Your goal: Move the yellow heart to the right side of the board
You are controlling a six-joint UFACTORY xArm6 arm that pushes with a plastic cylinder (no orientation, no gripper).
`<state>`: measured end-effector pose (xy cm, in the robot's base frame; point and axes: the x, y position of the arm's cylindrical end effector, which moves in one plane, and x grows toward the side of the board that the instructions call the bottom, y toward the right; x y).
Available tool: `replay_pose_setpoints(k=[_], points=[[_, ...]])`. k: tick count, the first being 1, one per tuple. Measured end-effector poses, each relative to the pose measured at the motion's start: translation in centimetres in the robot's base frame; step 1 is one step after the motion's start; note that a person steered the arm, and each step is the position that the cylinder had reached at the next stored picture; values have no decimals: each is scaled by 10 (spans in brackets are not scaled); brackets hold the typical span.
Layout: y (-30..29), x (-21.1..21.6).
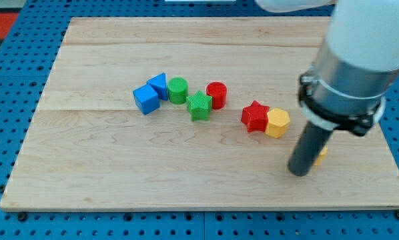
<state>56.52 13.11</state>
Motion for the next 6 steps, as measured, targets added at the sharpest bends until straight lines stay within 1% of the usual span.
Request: replay_pose_setpoints(k=[1,2,6], points=[[-23,3],[-10,-24],[12,-25]])
